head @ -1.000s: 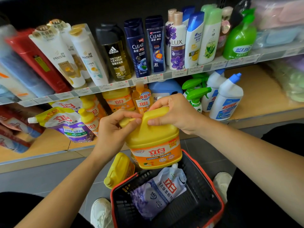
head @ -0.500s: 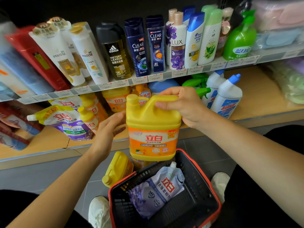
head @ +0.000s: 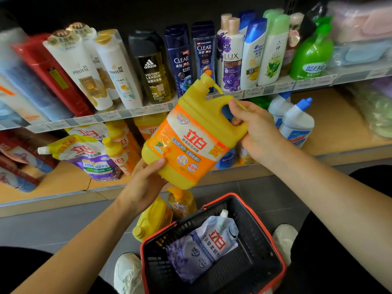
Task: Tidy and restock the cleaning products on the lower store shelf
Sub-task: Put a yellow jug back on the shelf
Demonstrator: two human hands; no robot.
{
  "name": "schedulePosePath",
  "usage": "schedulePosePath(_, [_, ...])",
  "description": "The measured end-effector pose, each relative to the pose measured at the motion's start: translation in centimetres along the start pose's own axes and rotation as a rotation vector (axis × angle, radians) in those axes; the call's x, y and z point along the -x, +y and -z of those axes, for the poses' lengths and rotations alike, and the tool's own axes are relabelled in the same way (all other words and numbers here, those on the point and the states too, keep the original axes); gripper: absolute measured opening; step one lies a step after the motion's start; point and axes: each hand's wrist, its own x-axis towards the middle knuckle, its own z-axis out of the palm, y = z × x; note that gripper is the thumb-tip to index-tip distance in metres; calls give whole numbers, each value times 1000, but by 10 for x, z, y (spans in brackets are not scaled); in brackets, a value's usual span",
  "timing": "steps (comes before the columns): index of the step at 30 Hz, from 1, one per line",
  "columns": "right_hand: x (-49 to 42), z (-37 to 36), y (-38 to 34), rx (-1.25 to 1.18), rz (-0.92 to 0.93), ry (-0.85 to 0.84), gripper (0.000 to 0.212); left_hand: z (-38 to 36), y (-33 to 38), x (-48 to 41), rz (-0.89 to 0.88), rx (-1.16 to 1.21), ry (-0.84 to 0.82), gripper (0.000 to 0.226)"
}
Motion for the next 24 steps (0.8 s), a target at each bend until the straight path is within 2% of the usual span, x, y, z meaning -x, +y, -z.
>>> schedulePosePath(2, [2,0,7,45,15,3,14,-4,7,-2,-64,43,19,79])
schedulePosePath(4, [6,1,14,80,-23,1,20,-5,15,-4,-126,10,98,70])
schedulePosePath(7, [11,4,23,226,-149,31,15,-1,27,-7,-216,-75,267,82])
schedulePosePath(9, [13,4,30,367,-167,78,8,2,36,-7,-278,-191,367,89])
schedulePosePath(10, [14,4,33,422,-122,126,12,2,39,-7,-319,-300,390,88])
schedulePosePath(12, [15,2,37,546,78,161,38,1,42,-4,-400,-552,386,82])
schedulePosePath(13, [16,1,37,651,209,87,54,-1,43,-2,-429,-653,371,80])
schedulePosePath(15, [19,-3,39,968,407,-191,81,-7,44,1,-469,-791,302,77])
schedulePosePath(17, [22,-8,47,1267,473,-400,101,-16,44,5,-501,-897,215,79])
schedulePosePath(18, [23,-9,51,1341,474,-469,106,-20,44,6,-509,-938,181,81])
schedulePosePath(21, [26,-10,60,1234,360,-594,108,-29,46,11,-501,-987,88,82])
schedulePosePath(24, [29,-4,65,1067,343,-611,100,-28,51,12,-462,-1025,-8,86])
